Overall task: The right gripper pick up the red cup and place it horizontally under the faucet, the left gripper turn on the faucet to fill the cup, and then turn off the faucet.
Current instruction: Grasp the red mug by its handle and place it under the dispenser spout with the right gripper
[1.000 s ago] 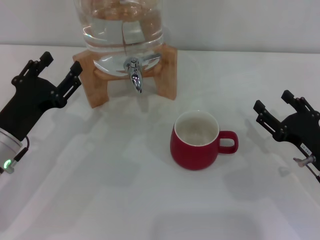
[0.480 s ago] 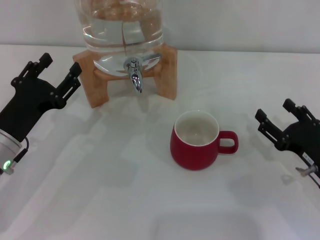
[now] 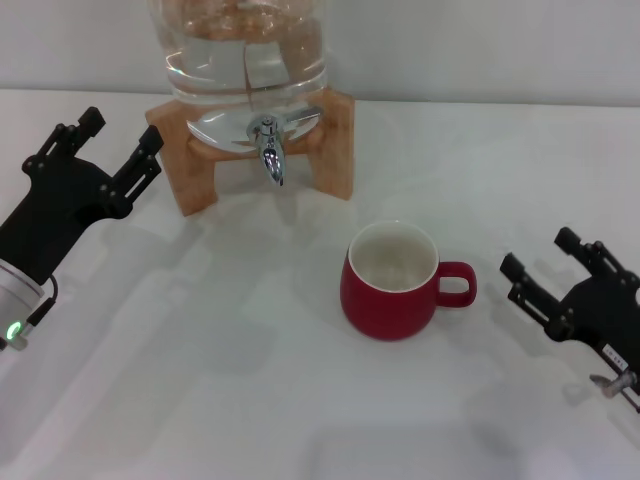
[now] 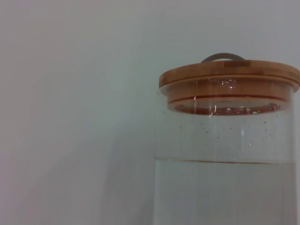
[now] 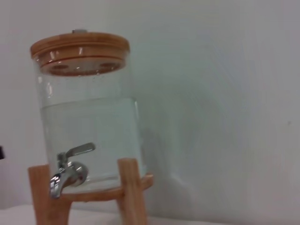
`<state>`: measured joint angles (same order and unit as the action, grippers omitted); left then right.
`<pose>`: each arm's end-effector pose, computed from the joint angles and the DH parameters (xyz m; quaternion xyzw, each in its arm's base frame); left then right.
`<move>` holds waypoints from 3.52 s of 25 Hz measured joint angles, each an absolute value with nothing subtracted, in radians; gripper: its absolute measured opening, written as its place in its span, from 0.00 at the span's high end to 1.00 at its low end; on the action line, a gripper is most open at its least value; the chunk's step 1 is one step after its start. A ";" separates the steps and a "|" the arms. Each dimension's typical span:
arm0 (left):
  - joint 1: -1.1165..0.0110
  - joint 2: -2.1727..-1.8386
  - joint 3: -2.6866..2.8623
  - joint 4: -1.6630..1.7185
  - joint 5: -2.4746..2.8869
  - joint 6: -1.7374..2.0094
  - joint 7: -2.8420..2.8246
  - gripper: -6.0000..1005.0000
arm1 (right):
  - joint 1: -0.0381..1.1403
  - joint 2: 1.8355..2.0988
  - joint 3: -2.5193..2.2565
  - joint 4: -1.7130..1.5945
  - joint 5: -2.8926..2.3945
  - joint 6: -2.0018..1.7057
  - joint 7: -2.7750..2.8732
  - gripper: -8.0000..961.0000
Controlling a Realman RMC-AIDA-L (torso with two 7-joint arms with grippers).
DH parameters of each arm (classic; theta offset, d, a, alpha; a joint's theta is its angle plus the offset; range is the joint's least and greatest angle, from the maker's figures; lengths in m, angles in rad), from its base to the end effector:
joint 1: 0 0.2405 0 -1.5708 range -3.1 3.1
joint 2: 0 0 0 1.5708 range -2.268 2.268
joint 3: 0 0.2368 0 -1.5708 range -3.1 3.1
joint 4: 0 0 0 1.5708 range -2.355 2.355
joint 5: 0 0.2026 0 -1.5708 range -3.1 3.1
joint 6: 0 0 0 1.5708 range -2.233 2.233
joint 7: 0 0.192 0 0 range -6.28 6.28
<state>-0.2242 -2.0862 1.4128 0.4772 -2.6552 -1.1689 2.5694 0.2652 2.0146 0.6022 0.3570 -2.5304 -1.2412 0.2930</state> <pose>-0.2689 0.3444 0.0030 -0.7605 -0.1954 -0.3714 0.4954 0.2656 0.2973 -0.0646 -0.7940 0.2234 0.3578 0.4377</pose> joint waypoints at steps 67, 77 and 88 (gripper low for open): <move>-0.261 -2.086 1.413 0.472 -2.655 -1.127 2.569 0.25 | 0.377 2.026 0.542 0.363 -2.522 -1.066 0.207 0.17; -0.262 -2.086 1.413 0.471 -2.655 -1.127 2.569 0.25 | 0.381 2.026 0.543 0.363 -2.491 -1.042 0.207 0.17; -0.262 -2.086 1.414 0.465 -2.655 -1.127 2.569 0.25 | 0.379 2.026 0.543 0.363 -2.461 -1.040 0.207 0.17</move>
